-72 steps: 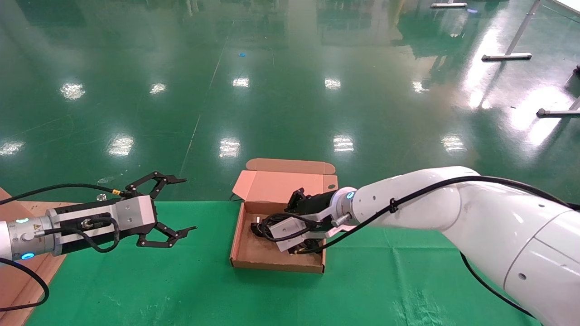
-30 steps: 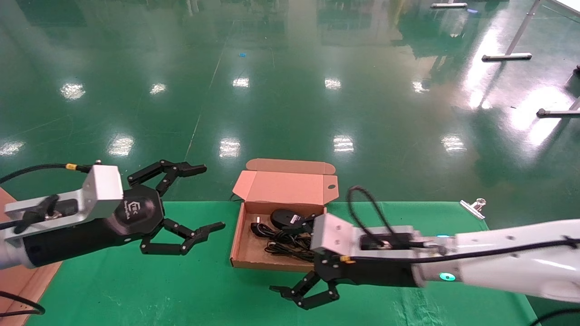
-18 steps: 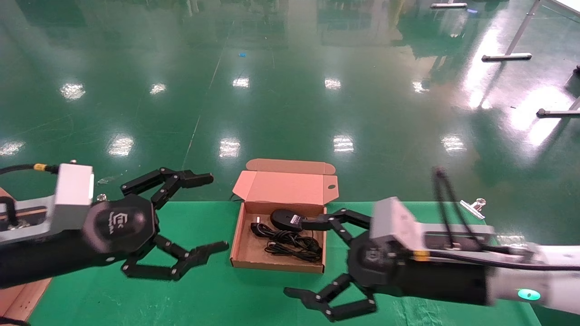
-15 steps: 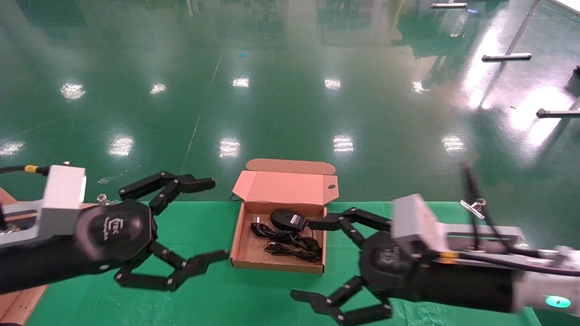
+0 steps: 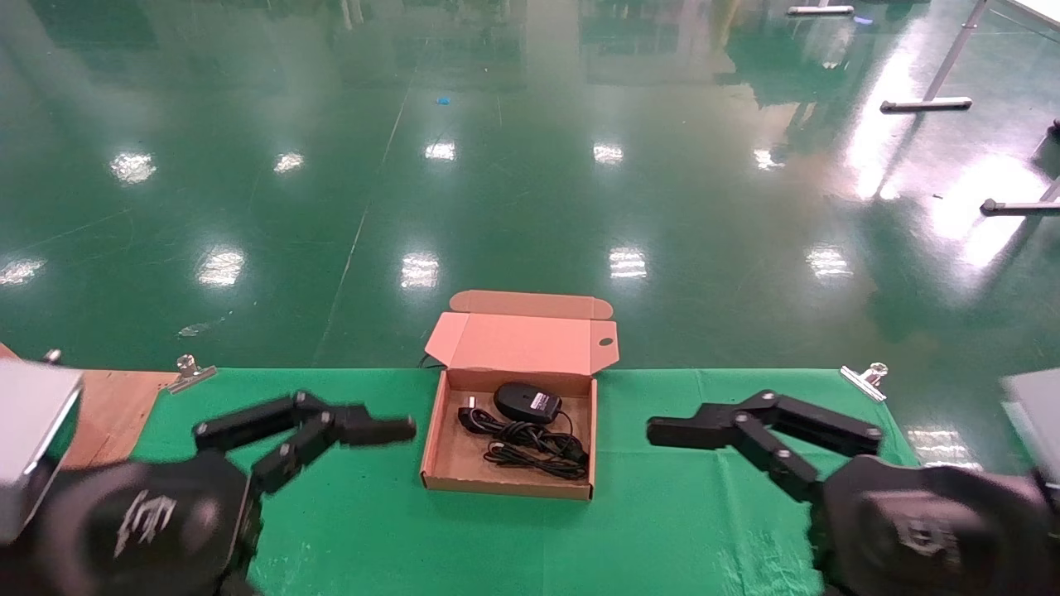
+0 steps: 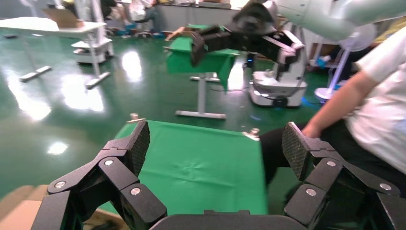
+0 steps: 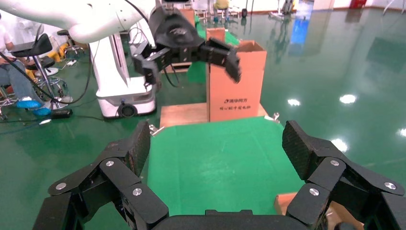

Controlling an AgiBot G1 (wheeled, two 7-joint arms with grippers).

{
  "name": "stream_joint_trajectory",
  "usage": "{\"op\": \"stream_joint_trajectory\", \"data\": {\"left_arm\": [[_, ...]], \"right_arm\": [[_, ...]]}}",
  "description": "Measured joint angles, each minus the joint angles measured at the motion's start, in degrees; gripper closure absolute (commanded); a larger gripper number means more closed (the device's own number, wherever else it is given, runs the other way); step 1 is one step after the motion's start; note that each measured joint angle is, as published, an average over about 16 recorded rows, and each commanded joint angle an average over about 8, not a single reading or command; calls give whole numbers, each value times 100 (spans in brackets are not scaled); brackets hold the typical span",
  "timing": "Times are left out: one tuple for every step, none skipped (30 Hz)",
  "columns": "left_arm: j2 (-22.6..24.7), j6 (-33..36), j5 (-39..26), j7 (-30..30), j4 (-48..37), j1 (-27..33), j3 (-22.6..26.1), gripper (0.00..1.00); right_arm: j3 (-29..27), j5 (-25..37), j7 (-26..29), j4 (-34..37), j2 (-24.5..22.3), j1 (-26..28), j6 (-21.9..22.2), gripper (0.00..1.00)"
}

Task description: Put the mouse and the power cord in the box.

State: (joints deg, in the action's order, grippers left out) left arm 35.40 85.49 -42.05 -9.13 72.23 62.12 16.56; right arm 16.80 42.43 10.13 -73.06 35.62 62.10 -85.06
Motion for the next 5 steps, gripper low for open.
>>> {"op": "stream_joint_trajectory", "data": {"left_arm": [[-13, 8, 7, -46, 47, -19, -19, 0], [-26, 16, 14, -91, 93, -38, -37, 0], [-38, 23, 21, -134, 138, -56, -55, 0], [-49, 30, 27, -171, 177, -72, -71, 0], [-59, 36, 33, -203, 212, -86, -85, 0]], "right_arm": [[-43, -26, 17, -22, -26, -23, -30, 0], [-84, -52, 33, -42, -52, -45, -59, 0], [-123, -76, 48, -62, -76, -65, -86, 0], [-157, -97, 59, -78, -96, -83, -109, 0], [-187, -114, 68, -92, -114, -97, -129, 0]]}}
